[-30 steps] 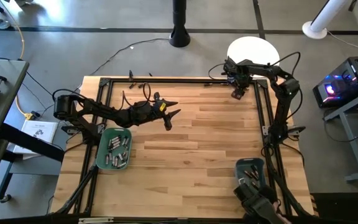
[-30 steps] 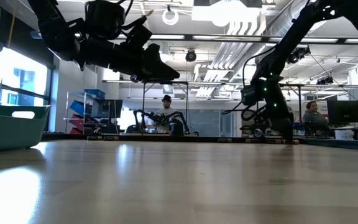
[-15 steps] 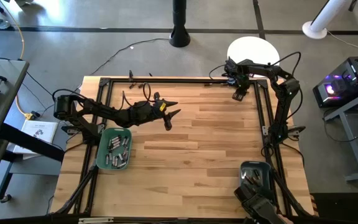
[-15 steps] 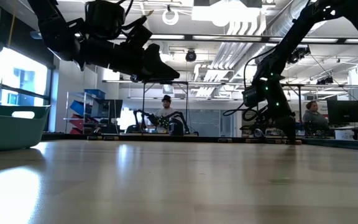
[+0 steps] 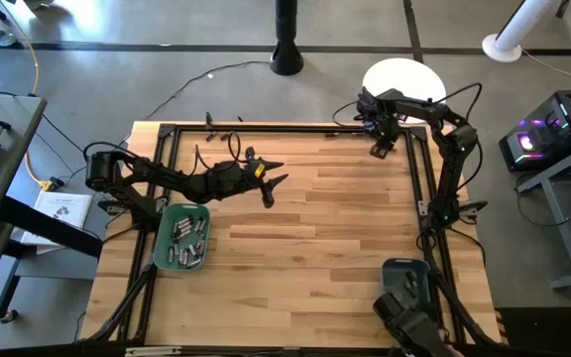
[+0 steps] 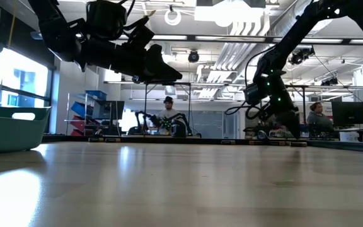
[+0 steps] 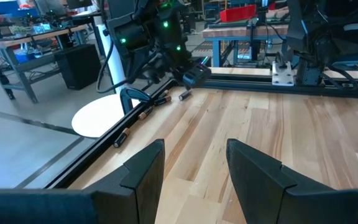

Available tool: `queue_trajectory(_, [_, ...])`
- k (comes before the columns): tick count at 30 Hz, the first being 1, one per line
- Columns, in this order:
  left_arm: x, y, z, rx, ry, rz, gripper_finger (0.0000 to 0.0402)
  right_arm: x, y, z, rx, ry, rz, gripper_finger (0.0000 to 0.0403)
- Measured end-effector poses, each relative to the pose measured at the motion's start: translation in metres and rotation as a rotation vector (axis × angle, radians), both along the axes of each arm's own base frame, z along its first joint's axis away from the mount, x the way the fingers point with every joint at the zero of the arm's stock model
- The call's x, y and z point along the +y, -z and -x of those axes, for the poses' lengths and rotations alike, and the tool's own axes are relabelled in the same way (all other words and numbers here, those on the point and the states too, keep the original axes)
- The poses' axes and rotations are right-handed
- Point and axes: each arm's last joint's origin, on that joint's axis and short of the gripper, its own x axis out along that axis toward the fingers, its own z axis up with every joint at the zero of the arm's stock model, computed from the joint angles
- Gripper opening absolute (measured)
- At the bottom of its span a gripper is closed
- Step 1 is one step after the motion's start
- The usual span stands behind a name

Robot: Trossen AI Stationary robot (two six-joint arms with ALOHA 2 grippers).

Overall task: Sort batteries
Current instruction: Put the black battery into the blue bin

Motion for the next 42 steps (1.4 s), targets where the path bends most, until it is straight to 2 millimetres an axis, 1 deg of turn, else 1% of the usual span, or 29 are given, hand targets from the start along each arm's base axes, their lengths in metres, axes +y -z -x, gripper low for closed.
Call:
queue_trajectory(3, [0.0,0.0,0.0,-0.001,0.0,0.0,0.0167,0.0,-0.002,-0.001,-0.01,0.047,0.013,0.0134])
queue_trajectory(7, [0.0,0.0,0.0,0.0,0.0,0.0,0.0167,0.001,0.003,-0.002,-0.078,0.061,-0.023,0.0157])
queue_trajectory(10, [0.0,0.0,0.0,0.0,0.0,0.0,0.0167,0.002,0.012,-0.003,-0.055,0.064,-0.006,0.0173])
queue_trajectory(13, [0.0,0.0,0.0,0.0,0.0,0.0,0.0167,0.003,0.017,-0.004,-0.022,0.043,-0.002,0.0174])
queue_trajectory(16, [0.0,0.0,0.0,0.002,0.001,0.0,0.0167,0.004,0.018,-0.007,-0.031,0.016,-0.01,0.0156])
queue_trajectory(23, [0.0,0.0,0.0,0.003,0.0,0.001,0.0167,0.005,0.018,-0.009,-0.076,-0.025,-0.059,0.0095])
queue_trajectory(28, [0.0,0.0,0.0,0.004,0.0,0.001,0.0167,0.007,0.017,-0.011,-0.08,-0.044,-0.075,0.0077])
queue_trajectory(33, [0.0,0.0,0.0,0.004,0.0,0.0,0.0167,0.008,0.005,-0.02,-0.072,-0.067,-0.084,0.0074])
queue_trajectory(37, [0.0,0.0,0.0,0.004,0.0,0.001,0.0167,0.008,-0.011,-0.031,-0.069,-0.059,-0.075,0.0074])
queue_trajectory(40, [0.0,0.0,0.0,0.003,0.0,0.002,0.0167,0.013,-0.036,-0.039,-0.085,-0.045,-0.034,0.0074])
queue_trajectory(42, [0.0,0.0,0.0,-0.004,-0.002,0.013,0.0167,0.024,-0.06,-0.046,-0.138,-0.029,0.048,0.0074])
